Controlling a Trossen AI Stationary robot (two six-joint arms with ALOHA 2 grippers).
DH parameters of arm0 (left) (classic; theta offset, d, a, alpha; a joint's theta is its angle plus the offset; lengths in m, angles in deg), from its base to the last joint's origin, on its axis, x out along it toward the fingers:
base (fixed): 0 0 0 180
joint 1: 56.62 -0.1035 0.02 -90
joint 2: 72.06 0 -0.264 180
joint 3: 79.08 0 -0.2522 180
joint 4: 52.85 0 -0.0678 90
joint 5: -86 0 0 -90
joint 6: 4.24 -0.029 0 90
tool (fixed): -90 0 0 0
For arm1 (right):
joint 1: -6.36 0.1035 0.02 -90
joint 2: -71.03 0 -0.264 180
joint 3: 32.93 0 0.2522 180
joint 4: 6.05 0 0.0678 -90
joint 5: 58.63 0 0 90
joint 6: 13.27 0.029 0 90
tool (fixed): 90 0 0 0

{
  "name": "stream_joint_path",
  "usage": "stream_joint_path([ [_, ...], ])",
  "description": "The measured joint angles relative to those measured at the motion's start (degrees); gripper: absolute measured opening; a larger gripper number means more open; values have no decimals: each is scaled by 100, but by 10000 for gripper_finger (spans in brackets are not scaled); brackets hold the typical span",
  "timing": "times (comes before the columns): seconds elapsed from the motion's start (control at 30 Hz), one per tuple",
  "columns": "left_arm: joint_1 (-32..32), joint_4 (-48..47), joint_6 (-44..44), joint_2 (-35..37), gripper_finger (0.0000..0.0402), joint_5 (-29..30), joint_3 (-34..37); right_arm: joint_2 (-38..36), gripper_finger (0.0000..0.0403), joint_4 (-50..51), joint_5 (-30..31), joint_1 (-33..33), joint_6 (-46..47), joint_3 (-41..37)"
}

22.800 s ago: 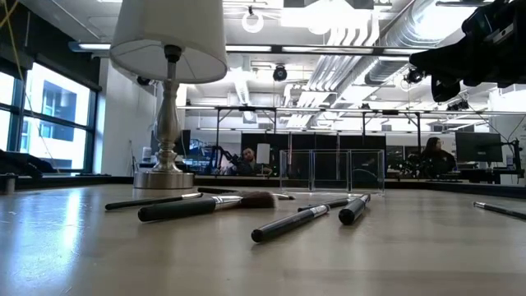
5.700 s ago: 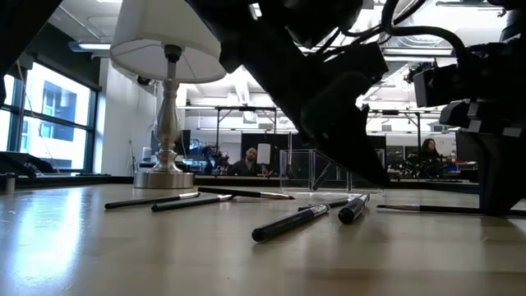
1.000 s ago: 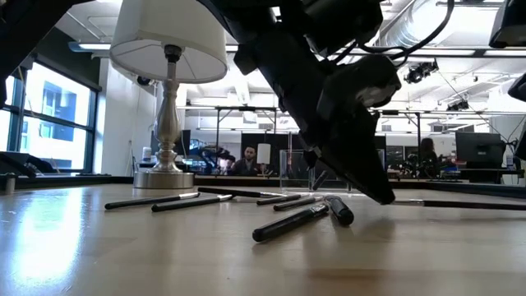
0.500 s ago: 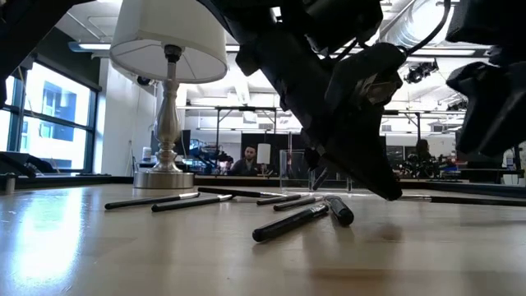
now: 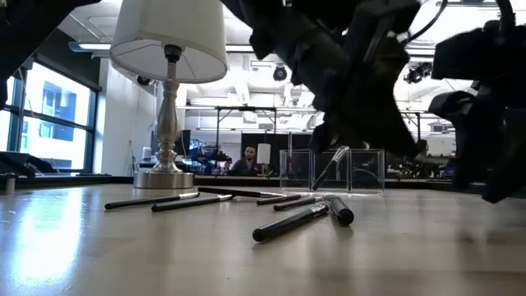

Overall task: Pick & Place Makeup Supplies
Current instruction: Put the makeup brush into the transparent organizer

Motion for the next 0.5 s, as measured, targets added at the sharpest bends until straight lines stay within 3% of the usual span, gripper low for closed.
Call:
stream_joint_path([
  [0.5,-61,-451,130,0,0,2,-140,1,177,13,119,-75,-305,29],
])
